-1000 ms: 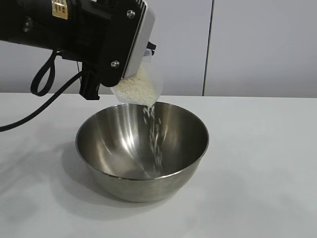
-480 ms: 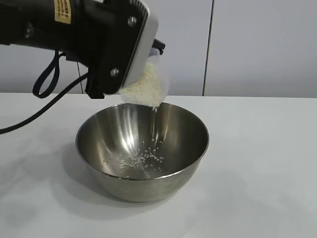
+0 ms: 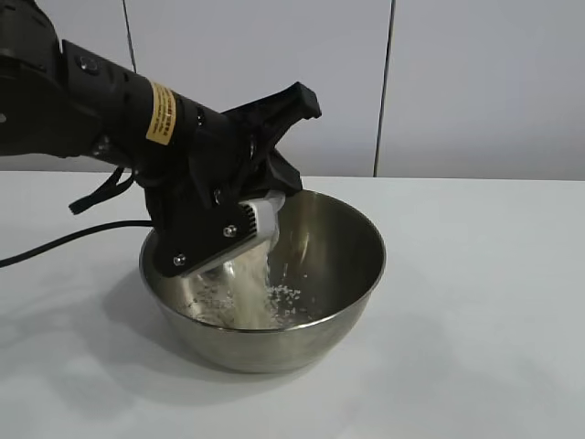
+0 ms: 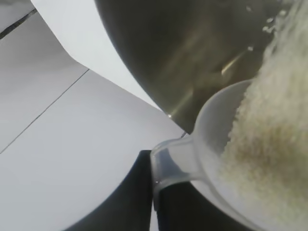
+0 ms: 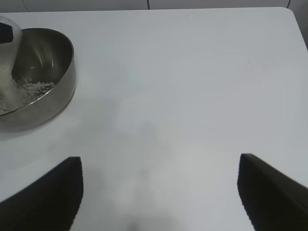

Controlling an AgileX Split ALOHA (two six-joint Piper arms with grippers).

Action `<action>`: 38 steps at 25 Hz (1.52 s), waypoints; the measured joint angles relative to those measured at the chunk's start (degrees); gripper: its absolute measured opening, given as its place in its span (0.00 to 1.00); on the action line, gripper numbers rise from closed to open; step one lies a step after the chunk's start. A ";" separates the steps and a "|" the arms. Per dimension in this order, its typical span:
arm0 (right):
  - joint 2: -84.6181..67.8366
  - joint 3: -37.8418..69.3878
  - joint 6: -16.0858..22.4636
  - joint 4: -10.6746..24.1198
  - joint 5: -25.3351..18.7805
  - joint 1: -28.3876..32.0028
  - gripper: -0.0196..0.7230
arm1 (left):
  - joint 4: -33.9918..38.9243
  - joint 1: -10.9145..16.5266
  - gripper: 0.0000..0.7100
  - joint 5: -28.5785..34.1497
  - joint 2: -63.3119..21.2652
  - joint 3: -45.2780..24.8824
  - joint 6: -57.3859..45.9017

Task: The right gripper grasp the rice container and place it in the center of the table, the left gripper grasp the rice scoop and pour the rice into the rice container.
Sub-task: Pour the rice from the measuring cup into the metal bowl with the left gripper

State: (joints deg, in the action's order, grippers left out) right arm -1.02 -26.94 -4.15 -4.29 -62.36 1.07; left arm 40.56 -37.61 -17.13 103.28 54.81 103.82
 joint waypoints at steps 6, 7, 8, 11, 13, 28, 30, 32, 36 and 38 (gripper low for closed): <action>0.00 0.00 0.00 0.00 0.00 0.00 0.83 | 5.09 0.00 0.00 1.24 0.00 1.32 2.88; 0.00 0.00 0.00 0.00 0.00 0.00 0.83 | 6.72 0.00 0.00 1.52 0.00 1.32 2.92; 0.00 0.00 0.00 0.00 0.00 0.00 0.83 | 7.91 0.00 0.00 1.79 0.00 1.32 2.92; 0.00 0.00 0.00 0.00 0.00 0.00 0.83 | 10.17 0.00 0.01 1.92 0.00 1.32 2.92; 0.00 0.00 0.00 0.00 0.00 0.00 0.83 | 10.71 0.00 0.01 1.96 0.00 1.32 2.92; 0.00 0.00 0.00 0.00 0.00 0.00 0.83 | 11.20 -0.72 0.02 2.28 -0.05 1.32 2.49; 0.00 0.00 0.00 0.00 0.00 0.00 0.83 | 10.00 -0.72 0.02 1.66 -0.05 1.32 -1.26; 0.00 0.00 0.00 0.00 0.00 0.00 0.83 | 5.96 -0.72 0.02 -1.93 -0.05 1.32 -9.41; 0.00 0.00 0.00 0.00 0.00 0.00 0.83 | -3.04 -0.72 0.02 -14.66 -0.05 1.32 -33.45; 0.00 0.00 0.00 0.00 0.00 0.00 0.83 | -9.57 -0.72 0.02 -20.82 -0.05 1.32 -48.12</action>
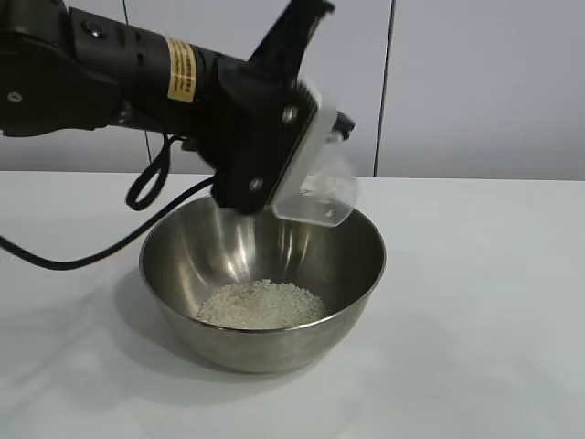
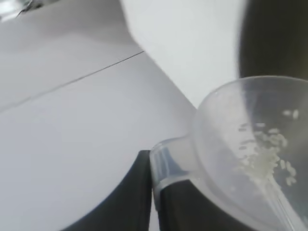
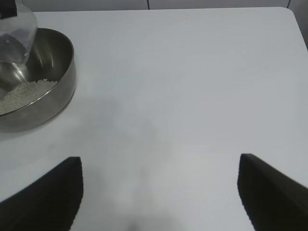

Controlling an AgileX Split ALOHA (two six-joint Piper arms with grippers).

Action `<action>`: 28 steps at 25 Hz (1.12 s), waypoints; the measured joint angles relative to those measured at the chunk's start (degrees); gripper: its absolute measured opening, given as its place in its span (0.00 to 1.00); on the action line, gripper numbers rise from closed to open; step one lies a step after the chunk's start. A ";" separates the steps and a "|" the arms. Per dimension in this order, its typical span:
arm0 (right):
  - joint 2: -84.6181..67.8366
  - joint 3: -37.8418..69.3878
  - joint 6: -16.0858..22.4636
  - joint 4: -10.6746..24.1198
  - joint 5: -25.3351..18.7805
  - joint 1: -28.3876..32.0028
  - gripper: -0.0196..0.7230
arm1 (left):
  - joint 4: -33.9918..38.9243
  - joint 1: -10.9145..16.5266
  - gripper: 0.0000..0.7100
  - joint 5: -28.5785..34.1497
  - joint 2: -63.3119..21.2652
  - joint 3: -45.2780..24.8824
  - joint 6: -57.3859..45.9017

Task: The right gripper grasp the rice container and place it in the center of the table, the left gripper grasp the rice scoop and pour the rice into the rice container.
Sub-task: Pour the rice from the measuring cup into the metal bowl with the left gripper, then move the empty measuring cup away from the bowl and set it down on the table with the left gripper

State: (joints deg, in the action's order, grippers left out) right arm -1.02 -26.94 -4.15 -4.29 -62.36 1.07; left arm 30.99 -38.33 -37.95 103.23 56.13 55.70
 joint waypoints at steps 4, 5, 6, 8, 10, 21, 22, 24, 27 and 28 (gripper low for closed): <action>0.00 0.00 0.00 0.00 0.00 0.00 0.83 | -16.88 -0.20 0.02 -7.11 0.00 0.00 -23.26; 0.00 0.00 0.00 0.00 0.00 0.00 0.83 | -20.78 -0.20 0.01 -7.51 0.00 0.00 -26.08; 0.00 0.00 0.00 0.00 0.00 0.00 0.83 | -24.24 -0.20 0.01 -7.51 0.00 0.00 -27.99; 0.00 0.00 0.00 0.00 0.00 0.00 0.83 | -30.99 0.33 0.01 -7.70 -0.05 0.00 -30.17; 0.00 0.00 0.00 0.00 0.00 0.00 0.83 | -35.71 1.13 0.00 -8.12 -0.69 -0.67 -31.18; 0.00 0.00 0.00 0.05 0.17 0.00 0.83 | -30.99 22.63 0.00 -21.92 -10.22 -23.69 -54.39; 0.00 0.00 0.00 0.05 0.17 0.00 0.83 | -29.32 24.70 0.00 -22.36 -10.08 -25.87 -54.55; 0.00 0.00 0.00 0.05 0.17 0.00 0.83 | -26.30 27.77 0.00 -23.94 -9.26 -30.16 -54.55; 0.00 0.00 0.00 0.05 0.17 0.00 0.83 | -24.69 30.81 0.00 -26.63 -6.01 -33.49 -54.85; 0.00 0.00 0.00 0.05 0.17 0.00 0.83 | -24.57 31.37 0.00 -26.76 -4.34 -34.01 -54.99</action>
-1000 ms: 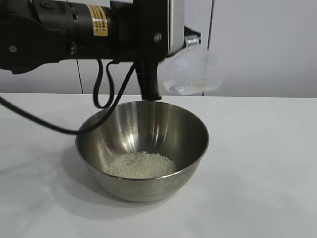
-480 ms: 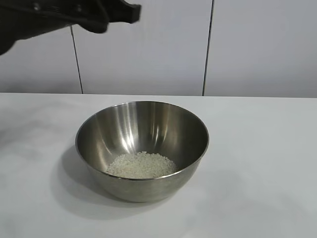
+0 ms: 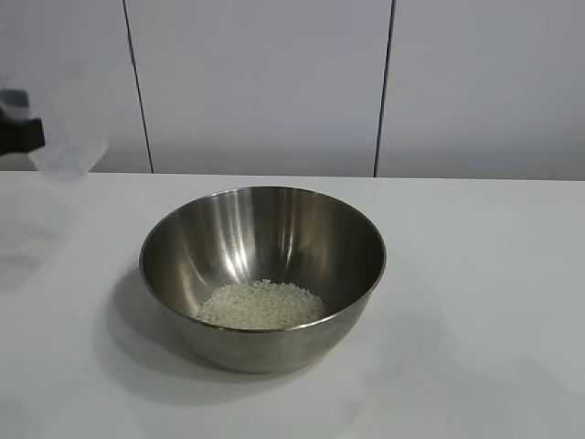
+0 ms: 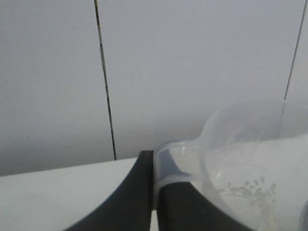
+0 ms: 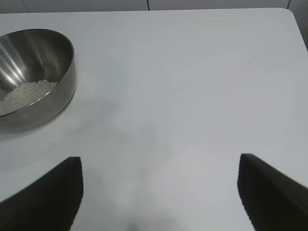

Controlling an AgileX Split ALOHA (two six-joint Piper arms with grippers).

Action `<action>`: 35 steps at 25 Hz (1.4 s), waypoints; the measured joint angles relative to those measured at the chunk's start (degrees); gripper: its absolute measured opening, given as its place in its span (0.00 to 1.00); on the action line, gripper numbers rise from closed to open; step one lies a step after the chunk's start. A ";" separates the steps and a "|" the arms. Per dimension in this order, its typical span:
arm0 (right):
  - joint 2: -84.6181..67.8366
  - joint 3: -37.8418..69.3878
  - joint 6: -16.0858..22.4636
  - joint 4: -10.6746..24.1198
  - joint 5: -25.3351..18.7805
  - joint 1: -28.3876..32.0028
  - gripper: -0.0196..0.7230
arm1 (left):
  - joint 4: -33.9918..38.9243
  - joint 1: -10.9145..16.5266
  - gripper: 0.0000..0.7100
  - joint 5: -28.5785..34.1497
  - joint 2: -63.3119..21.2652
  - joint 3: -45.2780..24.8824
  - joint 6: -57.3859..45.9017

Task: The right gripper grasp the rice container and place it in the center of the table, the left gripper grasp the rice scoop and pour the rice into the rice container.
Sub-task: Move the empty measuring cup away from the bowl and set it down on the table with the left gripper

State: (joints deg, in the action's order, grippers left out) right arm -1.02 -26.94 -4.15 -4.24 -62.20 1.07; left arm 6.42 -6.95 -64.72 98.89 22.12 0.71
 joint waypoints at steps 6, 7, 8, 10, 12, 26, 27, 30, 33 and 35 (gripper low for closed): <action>0.00 0.00 0.00 0.00 0.00 0.00 0.83 | 0.34 0.42 0.00 0.00 9.73 -0.32 -0.16; 0.00 0.00 0.00 0.00 0.00 0.00 0.83 | 0.34 0.42 0.00 0.00 10.73 -0.32 -0.16; 0.00 0.00 0.00 0.00 0.00 0.00 0.83 | 0.34 0.42 0.00 0.00 11.85 -0.26 -0.11; 0.00 0.00 0.00 0.00 0.00 0.00 0.83 | 0.40 0.42 0.00 -0.05 13.61 -0.26 -0.11; 0.00 0.00 0.00 0.00 0.00 0.00 0.83 | 0.89 0.42 0.00 -0.10 15.13 -0.26 -0.11; 0.00 0.00 0.00 0.00 0.00 0.00 0.83 | 3.24 0.42 0.26 -0.92 19.05 -0.03 -0.16; 0.00 0.00 0.00 0.00 0.00 0.00 0.83 | 3.24 0.42 0.33 -1.10 19.05 -0.28 -0.16; 0.00 0.00 0.00 0.00 0.00 0.00 0.83 | 3.24 0.42 0.50 -1.24 19.05 -1.55 -0.16; 0.00 0.00 0.00 0.00 0.00 0.00 0.83 | 3.24 0.42 0.57 -1.24 19.05 -3.53 -0.16; 0.00 0.00 0.00 0.00 0.00 0.00 0.83 | 3.24 0.42 0.59 -1.24 19.05 -4.96 -0.16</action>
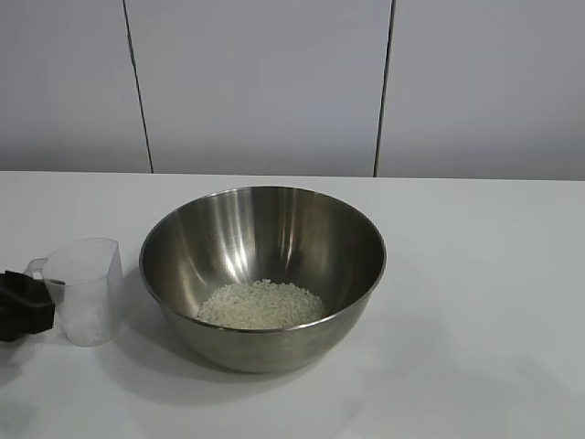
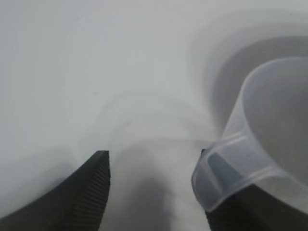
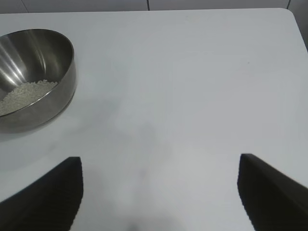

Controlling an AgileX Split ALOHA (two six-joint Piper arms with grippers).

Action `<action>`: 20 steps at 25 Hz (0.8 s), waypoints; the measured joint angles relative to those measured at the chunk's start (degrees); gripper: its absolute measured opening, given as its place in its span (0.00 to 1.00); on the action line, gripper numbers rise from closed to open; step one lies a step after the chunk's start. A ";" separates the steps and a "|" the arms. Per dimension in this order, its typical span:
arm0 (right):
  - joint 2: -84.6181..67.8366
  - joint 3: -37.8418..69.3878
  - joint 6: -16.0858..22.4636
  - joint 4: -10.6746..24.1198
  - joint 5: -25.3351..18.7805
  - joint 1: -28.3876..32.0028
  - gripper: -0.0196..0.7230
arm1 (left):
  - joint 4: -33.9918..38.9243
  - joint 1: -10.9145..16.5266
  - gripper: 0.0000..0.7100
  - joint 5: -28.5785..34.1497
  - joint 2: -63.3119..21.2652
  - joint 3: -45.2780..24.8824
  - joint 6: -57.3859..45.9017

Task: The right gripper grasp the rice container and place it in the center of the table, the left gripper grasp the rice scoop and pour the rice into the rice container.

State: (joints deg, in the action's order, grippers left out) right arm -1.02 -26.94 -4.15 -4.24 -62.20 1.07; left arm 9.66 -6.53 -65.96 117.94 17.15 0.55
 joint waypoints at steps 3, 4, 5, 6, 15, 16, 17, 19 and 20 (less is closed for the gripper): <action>0.00 0.00 0.00 0.00 0.00 0.00 0.83 | 0.54 0.00 0.60 -0.05 0.00 -2.23 0.00; 0.00 0.00 0.00 0.00 0.00 0.00 0.83 | 0.93 0.00 0.60 -0.05 0.00 -3.13 0.00; 0.00 0.00 0.00 0.00 0.00 0.00 0.83 | 1.11 0.00 0.60 -0.05 0.00 -3.93 0.00; 0.00 0.00 0.00 0.00 0.00 0.00 0.83 | 1.19 -0.05 0.60 -0.05 0.00 -4.88 0.00; 0.00 0.00 0.00 0.00 0.06 0.00 0.83 | 2.57 -0.05 0.60 -0.17 -10.81 -11.34 -0.94; 0.00 0.00 0.00 0.00 0.06 0.00 0.83 | 2.57 -0.05 0.60 -0.17 -13.14 -11.42 -1.23; 0.00 0.00 0.00 0.00 0.06 0.00 0.83 | 2.57 -0.05 0.60 -0.17 -15.54 -11.42 -1.59; 0.00 0.00 0.00 0.00 0.06 0.00 0.83 | 2.63 -0.05 0.60 0.06 -20.02 -11.12 -2.62; 0.00 0.00 0.00 0.00 0.06 0.00 0.83 | 2.83 -0.05 0.61 1.55 -22.58 -10.50 -3.82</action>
State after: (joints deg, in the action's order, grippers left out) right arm -1.02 -26.94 -4.15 -4.24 -62.13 1.07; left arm 12.49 -6.59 -64.41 95.36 6.65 -3.26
